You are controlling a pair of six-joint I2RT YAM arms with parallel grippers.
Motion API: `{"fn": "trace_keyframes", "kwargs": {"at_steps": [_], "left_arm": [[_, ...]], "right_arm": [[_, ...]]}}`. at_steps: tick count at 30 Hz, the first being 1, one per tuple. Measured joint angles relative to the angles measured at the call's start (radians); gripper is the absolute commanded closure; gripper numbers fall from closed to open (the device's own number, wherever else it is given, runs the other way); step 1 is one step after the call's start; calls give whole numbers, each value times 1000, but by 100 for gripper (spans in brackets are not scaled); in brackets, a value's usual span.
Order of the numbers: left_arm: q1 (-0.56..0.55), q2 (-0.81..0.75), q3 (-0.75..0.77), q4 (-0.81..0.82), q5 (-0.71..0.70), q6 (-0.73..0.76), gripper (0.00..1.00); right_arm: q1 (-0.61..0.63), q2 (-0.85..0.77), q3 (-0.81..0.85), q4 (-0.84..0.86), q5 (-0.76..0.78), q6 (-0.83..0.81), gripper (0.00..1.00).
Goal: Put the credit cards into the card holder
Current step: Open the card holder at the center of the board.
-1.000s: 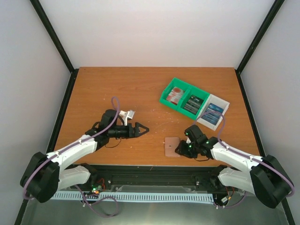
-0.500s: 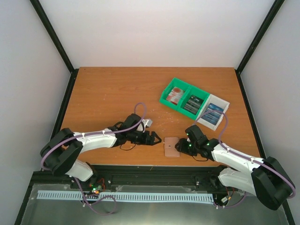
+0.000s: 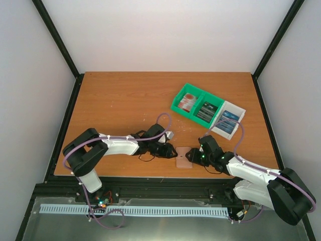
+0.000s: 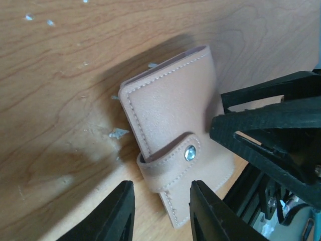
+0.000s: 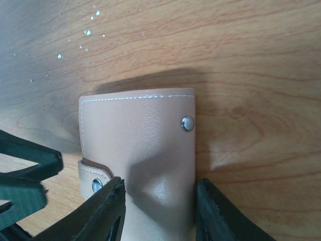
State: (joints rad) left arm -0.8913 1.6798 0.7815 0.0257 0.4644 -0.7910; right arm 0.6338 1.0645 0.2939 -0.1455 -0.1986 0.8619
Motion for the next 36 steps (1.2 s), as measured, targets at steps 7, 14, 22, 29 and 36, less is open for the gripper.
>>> {"fn": "trace_keyframes", "kwargs": {"at_steps": [7, 14, 22, 29, 36], "left_arm": [[-3, 55, 25, 3, 3, 0, 78], [-5, 90, 45, -21, -17, -3, 87], [-8, 92, 45, -37, -54, -3, 90], [-8, 103, 50, -35, -55, -2, 90], [-7, 109, 51, -25, -50, -2, 88]], "right_arm": [[-2, -19, -39, 63, -33, -2, 61], [-12, -49, -73, 95, -98, -1, 61], [-12, -45, -70, 87, -97, 18, 54], [-11, -33, -61, 96, -107, 27, 57], [-18, 31, -87, 216, -156, 72, 81]]}}
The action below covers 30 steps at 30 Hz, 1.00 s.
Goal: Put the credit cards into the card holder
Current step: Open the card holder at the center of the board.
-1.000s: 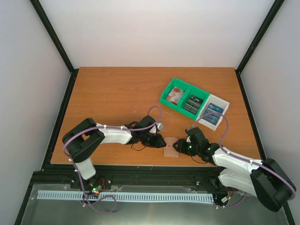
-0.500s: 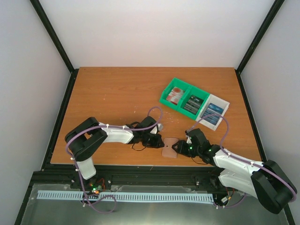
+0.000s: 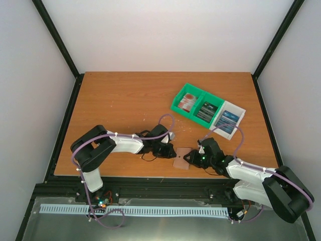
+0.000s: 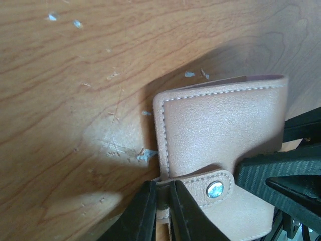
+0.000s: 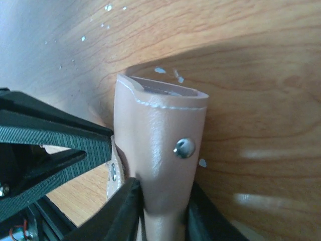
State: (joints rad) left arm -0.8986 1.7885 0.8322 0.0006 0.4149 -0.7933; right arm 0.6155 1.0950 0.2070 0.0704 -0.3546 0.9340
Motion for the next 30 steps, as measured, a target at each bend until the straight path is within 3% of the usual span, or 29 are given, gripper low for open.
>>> {"fn": "trace_keyframes", "kwargs": {"at_steps": [5, 9, 21, 30], "left_arm": [[-1, -3, 2, 10, -1, 7, 75], [-8, -25, 7, -5, -33, 26, 57], [-10, -90, 65, -92, -48, 78, 34], [-35, -58, 98, -149, -48, 112, 28]], "right_arm": [[0, -27, -12, -2, -3, 23, 97], [2, -82, 14, -77, 0, 15, 97], [11, -112, 146, -280, 21, 3, 97], [20, -109, 164, -300, 25, 17, 97]]}}
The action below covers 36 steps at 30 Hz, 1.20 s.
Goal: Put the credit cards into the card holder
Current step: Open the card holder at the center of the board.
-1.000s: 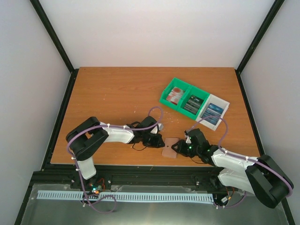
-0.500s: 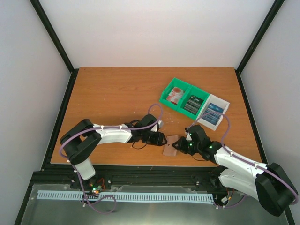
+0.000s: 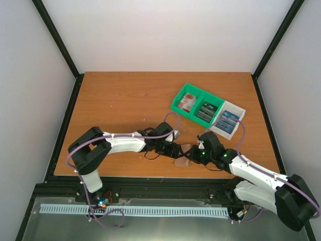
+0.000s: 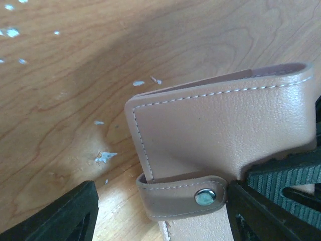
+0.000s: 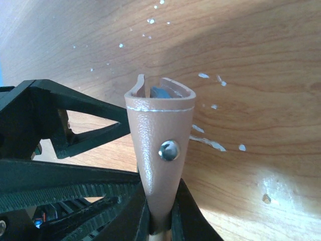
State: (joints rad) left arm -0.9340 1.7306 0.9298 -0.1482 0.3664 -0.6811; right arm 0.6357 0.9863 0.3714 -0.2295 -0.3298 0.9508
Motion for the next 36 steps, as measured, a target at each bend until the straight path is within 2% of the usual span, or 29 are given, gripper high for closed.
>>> {"fn": "trace_keyframes", "kwargs": {"at_steps": [3, 6, 12, 21, 23, 27, 31, 36], "left_arm": [[-12, 21, 13, -14, -1, 5, 22], [-15, 27, 14, -25, -3, 11, 23], [-24, 28, 23, -40, -54, -7, 46], [-35, 24, 43, -163, -336, -78, 53], [-35, 21, 43, -173, -368, -85, 51], [-35, -4, 31, -190, -372, -88, 41], [-25, -87, 6, -179, -306, -89, 40], [3, -177, -46, -106, -208, -109, 31]], "right_arm": [[0, 5, 0, -10, 0, 8, 97], [0, 9, 0, -16, 0, 14, 97], [1, 10, 0, -16, 5, 20, 97], [2, -41, 0, -64, 31, 19, 97], [2, -49, 0, -76, 35, 19, 97], [2, -51, 0, -86, 38, 11, 97], [2, -51, 0, -77, 23, -19, 97], [2, -50, 15, -63, -4, -61, 97]]}}
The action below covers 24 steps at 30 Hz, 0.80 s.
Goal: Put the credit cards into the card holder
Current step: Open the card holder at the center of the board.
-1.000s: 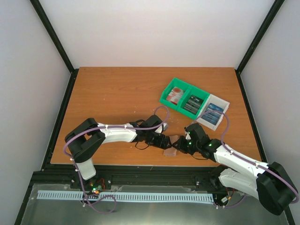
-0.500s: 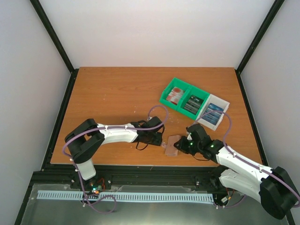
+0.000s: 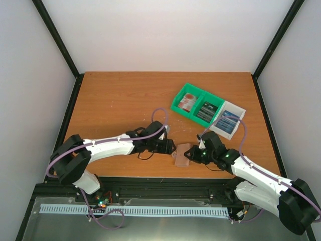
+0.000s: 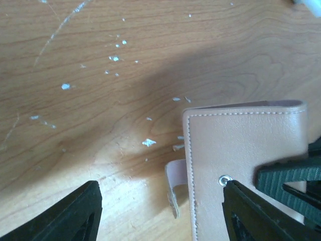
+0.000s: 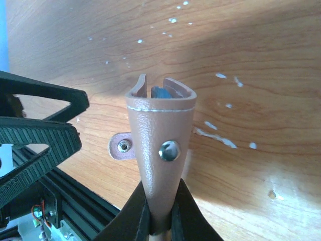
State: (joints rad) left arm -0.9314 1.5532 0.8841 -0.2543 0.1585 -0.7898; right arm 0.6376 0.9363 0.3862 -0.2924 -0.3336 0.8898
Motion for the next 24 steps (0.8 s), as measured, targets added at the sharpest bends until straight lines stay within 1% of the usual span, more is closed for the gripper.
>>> {"fn": "trace_keyframes", "kwargs": {"at_steps": [2, 4, 9, 12, 17, 20, 21, 22, 24], "left_arm": [[16, -21, -30, 32, 45, -10, 32], [26, -22, -51, 61, 88, -21, 35], [29, 0, -89, 92, 152, -55, 55], [29, 2, -104, 101, 166, -76, 64], [29, 2, -122, 126, 185, -93, 83], [29, 2, -125, 127, 186, -99, 98], [29, 2, -125, 128, 183, -95, 99], [29, 2, -125, 127, 179, -94, 99], [31, 1, -125, 125, 163, -91, 99]], "right_arm": [[0, 3, 5, 14, -18, -12, 97], [0, 7, 6, 27, -33, -18, 97], [0, 11, 6, 77, -77, -13, 97], [0, 18, 5, 106, -96, -9, 97], [0, 55, 4, 132, -115, -6, 97], [0, 61, 3, 139, -121, -6, 97], [0, 61, 2, 143, -123, -6, 94], [0, 62, 2, 148, -124, -6, 87], [0, 68, 2, 154, -122, -11, 68]]}}
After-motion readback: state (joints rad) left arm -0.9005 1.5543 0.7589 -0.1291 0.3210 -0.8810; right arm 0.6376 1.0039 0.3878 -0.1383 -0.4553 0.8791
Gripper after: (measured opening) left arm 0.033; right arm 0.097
